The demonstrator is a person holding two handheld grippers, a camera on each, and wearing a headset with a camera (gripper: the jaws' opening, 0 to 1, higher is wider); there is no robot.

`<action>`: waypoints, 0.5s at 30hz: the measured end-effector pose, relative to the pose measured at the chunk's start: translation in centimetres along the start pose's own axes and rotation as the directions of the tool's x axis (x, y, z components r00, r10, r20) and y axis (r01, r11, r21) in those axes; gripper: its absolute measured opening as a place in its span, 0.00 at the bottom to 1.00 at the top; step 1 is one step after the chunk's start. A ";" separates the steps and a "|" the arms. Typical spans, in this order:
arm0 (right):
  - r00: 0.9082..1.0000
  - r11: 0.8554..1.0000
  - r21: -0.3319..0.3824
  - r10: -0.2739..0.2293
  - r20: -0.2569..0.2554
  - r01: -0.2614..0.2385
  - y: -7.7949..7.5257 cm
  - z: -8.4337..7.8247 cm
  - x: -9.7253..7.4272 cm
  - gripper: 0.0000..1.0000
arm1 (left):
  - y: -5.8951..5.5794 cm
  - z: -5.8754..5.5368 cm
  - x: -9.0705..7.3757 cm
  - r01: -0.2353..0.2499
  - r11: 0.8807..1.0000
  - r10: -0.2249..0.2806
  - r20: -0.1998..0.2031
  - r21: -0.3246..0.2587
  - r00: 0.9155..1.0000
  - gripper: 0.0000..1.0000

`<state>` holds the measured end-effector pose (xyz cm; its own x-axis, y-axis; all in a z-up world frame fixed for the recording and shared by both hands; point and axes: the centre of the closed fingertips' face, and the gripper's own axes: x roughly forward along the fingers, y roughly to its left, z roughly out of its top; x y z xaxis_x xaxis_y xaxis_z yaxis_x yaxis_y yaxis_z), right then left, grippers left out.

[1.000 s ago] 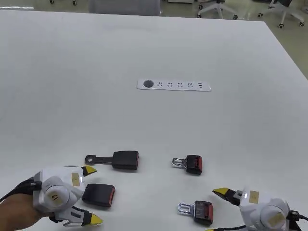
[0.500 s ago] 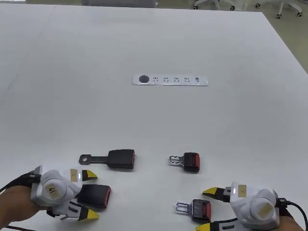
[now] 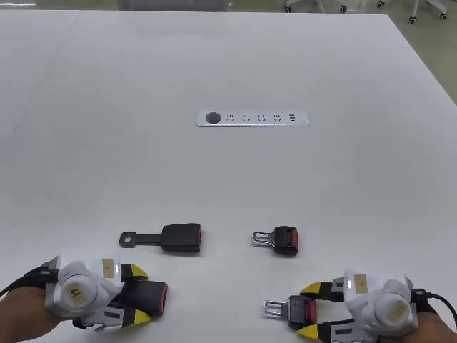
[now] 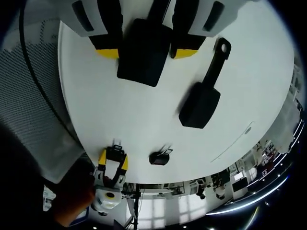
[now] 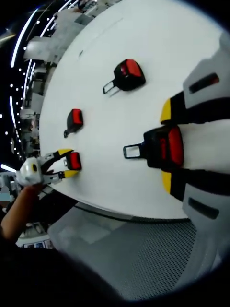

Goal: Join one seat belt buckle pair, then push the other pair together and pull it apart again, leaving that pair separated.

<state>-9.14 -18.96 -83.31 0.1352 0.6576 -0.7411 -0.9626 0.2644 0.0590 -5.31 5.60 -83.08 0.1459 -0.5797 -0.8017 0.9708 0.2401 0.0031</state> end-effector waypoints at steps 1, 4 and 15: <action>1.000 1.000 0.000 0.002 0.002 -0.002 0.1 0.0 -0.1 0.36 | 0.0 0.0 0.0 0.000 1.000 0.000 -0.001 0.002 1.000 0.41; 1.000 1.000 -0.004 0.007 0.007 -0.007 0.0 -0.1 0.0 0.35 | 0.0 -0.1 -0.1 -0.001 1.000 0.001 -0.004 -0.004 1.000 0.40; 0.999 1.000 0.003 0.024 0.038 -0.024 -0.2 0.1 0.2 0.35 | -1.2 0.6 0.6 0.036 0.998 -0.035 -0.008 0.043 0.999 0.39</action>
<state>-8.86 -18.81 -83.43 0.1209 0.6903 -0.7133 -0.9649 0.2506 0.0789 -6.32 4.49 -83.19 0.1099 -0.5814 -0.8061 0.9827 0.1854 0.0003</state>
